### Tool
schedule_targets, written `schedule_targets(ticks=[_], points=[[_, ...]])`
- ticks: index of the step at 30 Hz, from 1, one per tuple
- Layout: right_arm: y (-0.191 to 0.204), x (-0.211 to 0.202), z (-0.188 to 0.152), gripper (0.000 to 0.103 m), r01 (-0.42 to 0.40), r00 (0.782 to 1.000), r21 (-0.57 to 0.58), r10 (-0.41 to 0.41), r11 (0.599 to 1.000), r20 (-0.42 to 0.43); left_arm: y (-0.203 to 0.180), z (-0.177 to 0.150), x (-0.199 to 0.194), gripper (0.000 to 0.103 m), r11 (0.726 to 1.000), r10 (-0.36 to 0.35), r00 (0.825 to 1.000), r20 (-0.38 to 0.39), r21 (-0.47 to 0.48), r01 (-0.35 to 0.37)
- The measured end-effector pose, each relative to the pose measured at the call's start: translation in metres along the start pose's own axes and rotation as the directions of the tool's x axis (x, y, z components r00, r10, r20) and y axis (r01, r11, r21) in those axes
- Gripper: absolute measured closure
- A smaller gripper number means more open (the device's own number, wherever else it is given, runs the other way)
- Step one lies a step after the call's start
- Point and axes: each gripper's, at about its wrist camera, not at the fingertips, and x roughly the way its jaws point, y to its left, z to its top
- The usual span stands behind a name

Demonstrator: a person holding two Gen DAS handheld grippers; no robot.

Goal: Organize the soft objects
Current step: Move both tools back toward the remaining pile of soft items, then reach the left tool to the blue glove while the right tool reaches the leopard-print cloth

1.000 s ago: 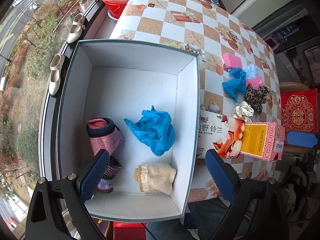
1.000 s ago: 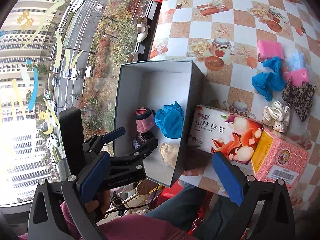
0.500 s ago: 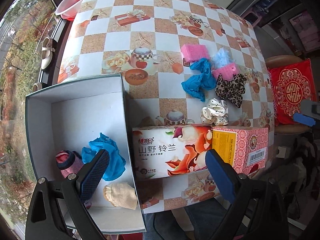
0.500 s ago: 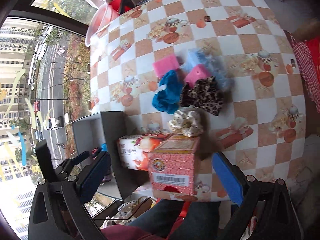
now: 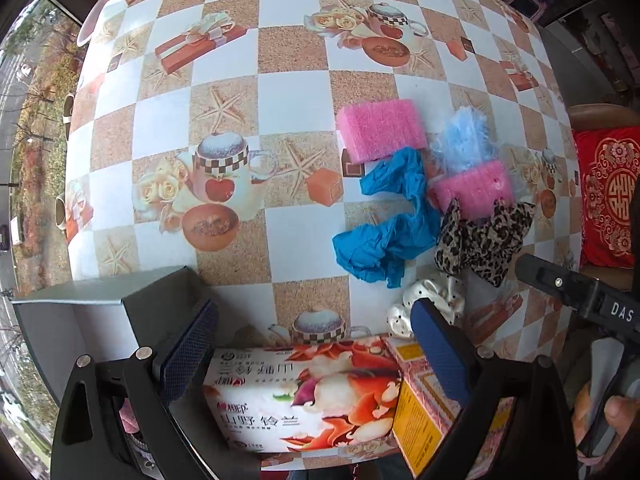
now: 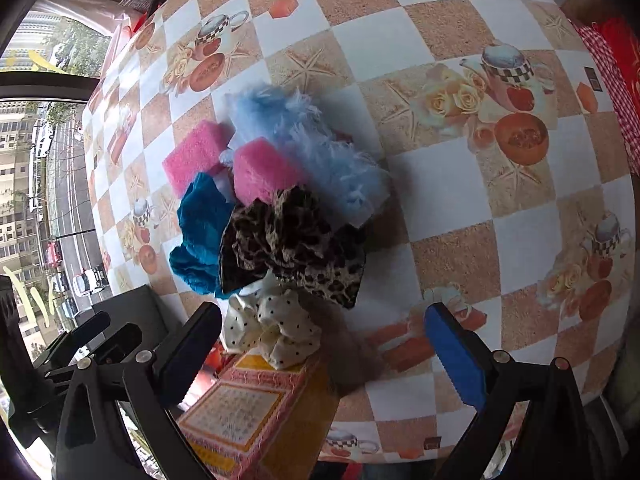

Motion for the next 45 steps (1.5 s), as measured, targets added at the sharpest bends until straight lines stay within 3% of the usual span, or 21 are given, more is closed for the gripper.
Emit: schedule_targets(ticks=[3, 6, 13, 19, 22, 26, 31, 37, 41, 43, 45], points=[[0.002, 0.023, 0.012, 0.001, 0.013, 1.0, -0.015, -0.013, 1.0, -0.015, -0.003, 0.018, 0.015, 0.005, 1.0, 0.017, 1.0, -0.021, -0.012, -0.017], [-0.005, 0.041, 0.014, 0.001, 0.076, 0.997, -0.028, -0.077, 0.997, -0.026, -0.009, 0.031, 0.032, 0.005, 1.0, 0.01, 0.999, -0.054, -0.026, -0.011], [-0.08, 0.032, -0.002, 0.001, 0.144, 0.989, 0.108, -0.145, 0.984, 0.003, -0.039, 0.051, 0.067, 0.005, 1.0, 0.008, 0.995, -0.097, -0.021, -0.01], [-0.165, 0.01, -0.021, 0.001, 0.194, 0.98, 0.257, -0.198, 0.947, -0.007, -0.033, 0.051, 0.084, 0.005, 0.986, 0.163, 0.982, -0.093, -0.02, -0.166], [-0.181, -0.005, -0.034, 0.001, 0.172, 0.983, 0.276, -0.185, 0.946, 0.02, -0.007, 0.047, 0.084, 0.005, 0.982, 0.167, 0.98, -0.105, -0.071, -0.174], [-0.151, -0.022, -0.04, 0.001, 0.063, 0.992, 0.152, -0.078, 0.986, 0.097, 0.01, 0.042, 0.078, 0.005, 0.989, 0.118, 0.989, -0.09, -0.083, -0.125], [-0.075, -0.01, -0.019, 0.001, 0.042, 0.993, -0.095, -0.032, 0.995, 0.11, 0.006, 0.043, 0.082, 0.005, 0.99, 0.086, 0.993, -0.086, -0.106, -0.095], [-0.03, 0.036, -0.007, 0.001, 0.158, 0.986, -0.177, -0.146, 0.971, 0.08, 0.009, 0.045, 0.098, 0.0, 0.985, 0.058, 0.994, -0.096, -0.157, -0.073], [-0.008, 0.045, -0.006, 0.0, 0.262, 0.964, -0.23, -0.243, 0.937, 0.111, 0.008, 0.044, 0.108, 0.0, 0.985, 0.026, 0.996, -0.087, -0.166, -0.04], [0.004, 0.053, -0.006, 0.0, 0.338, 0.941, -0.256, -0.318, 0.906, 0.115, 0.013, 0.042, 0.112, 0.0, 0.987, 0.028, 0.996, -0.082, -0.158, -0.041], [0.009, 0.056, -0.008, 0.0, 0.344, 0.939, -0.248, -0.326, 0.906, 0.113, 0.018, 0.039, 0.114, 0.0, 0.987, 0.028, 0.996, -0.082, -0.158, -0.041]])
